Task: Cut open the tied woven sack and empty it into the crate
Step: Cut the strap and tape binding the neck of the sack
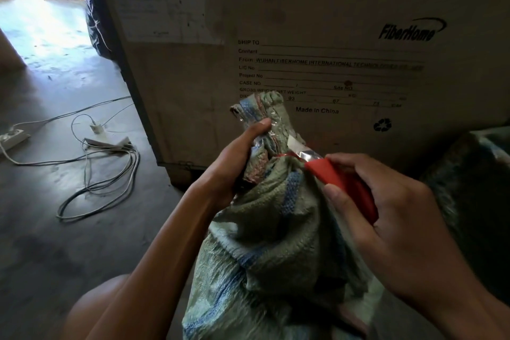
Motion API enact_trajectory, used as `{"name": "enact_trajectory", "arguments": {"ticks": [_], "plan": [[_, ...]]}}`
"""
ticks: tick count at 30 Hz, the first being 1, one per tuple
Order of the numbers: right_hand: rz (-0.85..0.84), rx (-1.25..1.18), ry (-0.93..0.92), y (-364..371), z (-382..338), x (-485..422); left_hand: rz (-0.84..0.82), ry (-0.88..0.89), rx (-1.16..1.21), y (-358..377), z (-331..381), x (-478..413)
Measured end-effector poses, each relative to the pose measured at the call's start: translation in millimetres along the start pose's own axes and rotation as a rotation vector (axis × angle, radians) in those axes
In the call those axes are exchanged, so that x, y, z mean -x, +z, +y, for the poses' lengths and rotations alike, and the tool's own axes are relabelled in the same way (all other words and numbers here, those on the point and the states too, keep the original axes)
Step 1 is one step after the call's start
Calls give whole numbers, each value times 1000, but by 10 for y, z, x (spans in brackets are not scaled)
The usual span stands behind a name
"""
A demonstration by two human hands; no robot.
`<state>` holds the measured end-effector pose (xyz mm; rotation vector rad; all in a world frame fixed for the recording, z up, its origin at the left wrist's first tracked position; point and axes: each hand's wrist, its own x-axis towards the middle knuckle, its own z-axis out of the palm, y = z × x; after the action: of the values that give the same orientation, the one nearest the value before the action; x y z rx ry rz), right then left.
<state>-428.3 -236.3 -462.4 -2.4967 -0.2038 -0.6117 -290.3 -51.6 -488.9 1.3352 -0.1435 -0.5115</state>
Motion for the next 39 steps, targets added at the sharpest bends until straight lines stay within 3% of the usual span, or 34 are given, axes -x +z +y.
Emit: {"name": "enact_trajectory", "arguments": {"ticks": [14, 27, 39], "plan": [[-75, 22, -55, -41, 8, 16, 237, 276, -74, 56, 77, 86], [-141, -36, -84, -77, 86, -19, 305, 190, -130, 83, 119, 171], [-69, -28, -68, -29, 64, 20, 331, 199, -57, 173, 133, 153]]}}
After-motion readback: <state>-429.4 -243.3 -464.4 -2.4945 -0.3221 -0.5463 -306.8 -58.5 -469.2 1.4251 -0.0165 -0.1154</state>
